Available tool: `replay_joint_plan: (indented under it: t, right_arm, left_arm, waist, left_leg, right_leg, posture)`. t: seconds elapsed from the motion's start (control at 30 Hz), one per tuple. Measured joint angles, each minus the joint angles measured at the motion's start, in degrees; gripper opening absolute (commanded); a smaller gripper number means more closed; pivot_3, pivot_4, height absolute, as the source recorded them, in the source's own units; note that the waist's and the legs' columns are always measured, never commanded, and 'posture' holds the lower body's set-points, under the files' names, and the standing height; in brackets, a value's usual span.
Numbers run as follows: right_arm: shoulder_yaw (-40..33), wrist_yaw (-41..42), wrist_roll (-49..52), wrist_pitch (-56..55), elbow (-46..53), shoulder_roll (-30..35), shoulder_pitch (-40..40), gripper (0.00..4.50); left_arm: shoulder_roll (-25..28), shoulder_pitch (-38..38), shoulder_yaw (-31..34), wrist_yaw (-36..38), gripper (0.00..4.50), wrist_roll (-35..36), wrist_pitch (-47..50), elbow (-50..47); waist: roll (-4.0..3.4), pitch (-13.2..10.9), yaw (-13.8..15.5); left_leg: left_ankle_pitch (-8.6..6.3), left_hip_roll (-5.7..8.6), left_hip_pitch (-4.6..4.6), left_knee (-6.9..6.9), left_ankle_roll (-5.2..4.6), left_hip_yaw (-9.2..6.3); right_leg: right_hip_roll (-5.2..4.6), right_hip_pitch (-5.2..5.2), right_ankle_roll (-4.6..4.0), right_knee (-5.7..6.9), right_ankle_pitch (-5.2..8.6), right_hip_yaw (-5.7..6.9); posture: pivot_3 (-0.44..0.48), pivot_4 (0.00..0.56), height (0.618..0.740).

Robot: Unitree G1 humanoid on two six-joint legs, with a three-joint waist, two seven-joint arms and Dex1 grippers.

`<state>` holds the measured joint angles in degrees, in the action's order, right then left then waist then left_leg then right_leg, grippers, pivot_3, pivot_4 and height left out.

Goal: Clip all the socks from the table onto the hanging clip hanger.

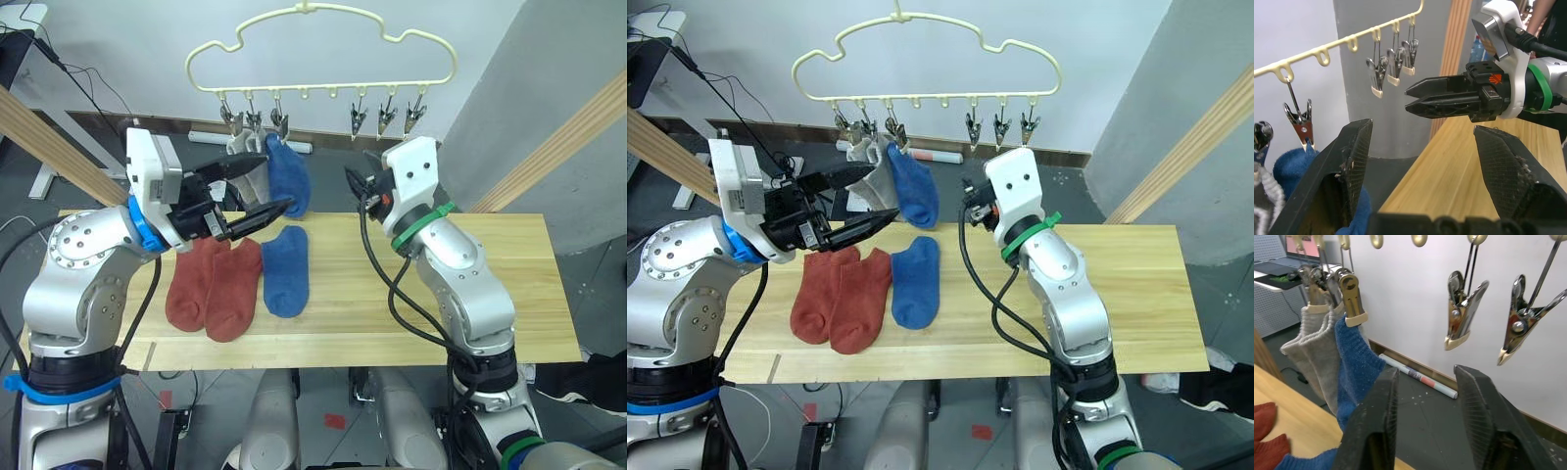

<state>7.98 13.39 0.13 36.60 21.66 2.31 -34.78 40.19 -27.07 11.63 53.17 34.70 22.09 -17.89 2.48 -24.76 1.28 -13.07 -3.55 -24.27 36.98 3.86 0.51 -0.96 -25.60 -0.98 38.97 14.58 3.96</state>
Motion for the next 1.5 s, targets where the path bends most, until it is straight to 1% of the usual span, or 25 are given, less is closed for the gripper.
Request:
replay_joint_plan:
  t: [0.33, 0.63, 0.73, 0.77, 0.93, 1.07, 1.5]
  right_arm:
    - [-0.1, -4.7, -1.2, -1.9, -5.6, -1.3, -4.5, 2.01]
    - [-0.3, -6.8, -1.3, -5.3, -11.3, -1.5, -8.9, 2.01]
    - [-1.2, -7.6, -1.2, -5.9, -12.8, -1.5, -10.3, 2.01]
    - [-1.4, -7.6, -1.1, -6.1, -13.0, -1.5, -10.6, 2.01]
    - [-2.2, -6.9, -0.2, -6.9, -13.2, -2.6, -11.9, 2.01]
    - [-2.2, -5.9, 1.5, -5.6, -13.2, -3.8, -13.3, 2.01]
    - [-2.2, -6.0, 3.4, -3.8, -13.2, -6.0, -13.6, 2.01]
  left_arm:
    - [-1.2, -1.2, -1.3, 0.0, 3.61, -0.4, -1.4, 1.0]
    - [-1.3, -1.8, -1.7, 0.1, 3.61, -0.3, -1.6, 2.0]
    - [-1.9, -2.0, -1.7, 0.1, 3.61, -0.2, -1.7, 2.1]
    - [-2.0, -2.2, -1.7, 0.1, 3.61, -0.1, -1.8, 2.1]
    - [-2.2, -2.5, -1.7, 0.0, 3.61, 0.0, -2.4, 2.1]
    - [-2.2, -2.5, -1.7, 0.0, 3.61, 0.0, -2.5, 2.1]
    - [-2.2, -2.5, -1.8, -0.1, 3.61, -0.2, -2.7, 2.5]
  waist:
    - [0.00, 0.0, -0.1]
    - [0.00, 0.0, -0.1]
    - [0.00, 0.0, -0.1]
    - [0.00, 0.0, -0.1]
    - [0.00, 0.0, -0.2]
    - [0.00, 0.0, -0.2]
    - [0.00, 0.0, -0.1]
  left_leg:
    - [0.00, -0.01, -0.01, 0.00, -0.01, 0.00]
    - [0.00, 0.00, -0.04, 0.00, -0.01, 0.00]
    - [0.00, 0.00, -0.06, 0.01, -0.01, -0.02]
    - [0.00, 0.00, -0.07, 0.01, -0.01, -0.03]
    - [0.00, -0.01, -0.08, 0.00, -0.01, -0.02]
    - [0.00, -0.01, -0.08, 0.01, -0.01, -0.03]
    - [0.00, -0.01, -0.09, 0.02, -0.01, -0.04]
  right_leg:
    - [0.01, -0.01, -0.01, 0.02, -0.01, 0.01]
    - [0.01, -0.03, -0.03, 0.01, -0.02, 0.01]
    - [0.01, -0.03, -0.12, 0.01, -0.07, 0.03]
    - [0.01, -0.03, -0.28, 0.01, -0.16, 0.04]
    - [0.01, -0.05, -0.30, 0.00, -0.17, 0.04]
    - [0.01, -0.05, -0.31, 0.02, -0.18, 0.04]
    - [0.01, -0.06, -0.32, 0.02, -0.19, 0.06]
  posture:
    - [0.014, 0.419, 0.740]
    - [0.011, 0.414, 0.740]
    - [0.013, 0.402, 0.740]
    - [0.013, 0.402, 0.740]
    - [0.012, 0.401, 0.740]
    - [0.010, 0.400, 0.740]
    - [0.016, 0.399, 0.740]
